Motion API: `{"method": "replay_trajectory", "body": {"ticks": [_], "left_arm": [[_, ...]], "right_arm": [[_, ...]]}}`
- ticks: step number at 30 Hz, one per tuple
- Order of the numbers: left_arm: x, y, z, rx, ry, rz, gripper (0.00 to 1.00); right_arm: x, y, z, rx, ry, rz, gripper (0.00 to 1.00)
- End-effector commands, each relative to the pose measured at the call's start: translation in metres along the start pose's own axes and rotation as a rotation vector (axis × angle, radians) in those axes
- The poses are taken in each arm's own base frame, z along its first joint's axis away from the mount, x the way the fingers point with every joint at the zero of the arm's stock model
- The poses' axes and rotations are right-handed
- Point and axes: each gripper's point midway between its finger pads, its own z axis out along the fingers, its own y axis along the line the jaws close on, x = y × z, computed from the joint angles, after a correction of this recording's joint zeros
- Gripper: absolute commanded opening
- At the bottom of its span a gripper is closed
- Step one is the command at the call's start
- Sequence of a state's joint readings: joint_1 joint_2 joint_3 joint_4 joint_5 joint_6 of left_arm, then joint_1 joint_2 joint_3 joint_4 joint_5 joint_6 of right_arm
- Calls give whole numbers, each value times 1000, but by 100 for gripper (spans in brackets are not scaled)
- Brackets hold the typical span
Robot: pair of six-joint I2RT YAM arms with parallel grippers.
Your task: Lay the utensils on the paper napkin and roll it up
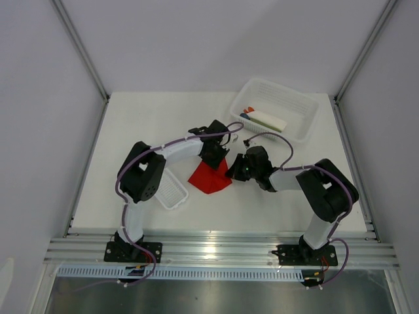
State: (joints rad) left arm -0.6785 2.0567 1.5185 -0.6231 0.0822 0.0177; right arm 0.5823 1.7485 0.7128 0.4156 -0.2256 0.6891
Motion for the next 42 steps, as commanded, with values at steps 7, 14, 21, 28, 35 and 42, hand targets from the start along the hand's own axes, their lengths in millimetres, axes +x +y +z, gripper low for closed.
{"method": "replay_trajectory", "body": {"ticks": [7,14,21,28,35,42], "left_arm": [[-17,-4,-30,4,-86,36,27],[-12,-4,-30,4,-78,43,27],[-5,-4,-30,5,-67,51,28],[-13,-6,-45,9,-106,70,35],[-3,-10,-51,34,-80,77,53],[-4,-6,-34,27,-41,18,68]], "right_arm": [[-19,35,-10,-60,-61,-109,5],[-4,43,-14,-69,-27,-163,5],[13,31,-7,-41,18,-157,5],[23,19,4,-14,43,-146,4],[16,18,0,1,22,-156,5],[14,21,-3,-1,12,-166,5]]}}
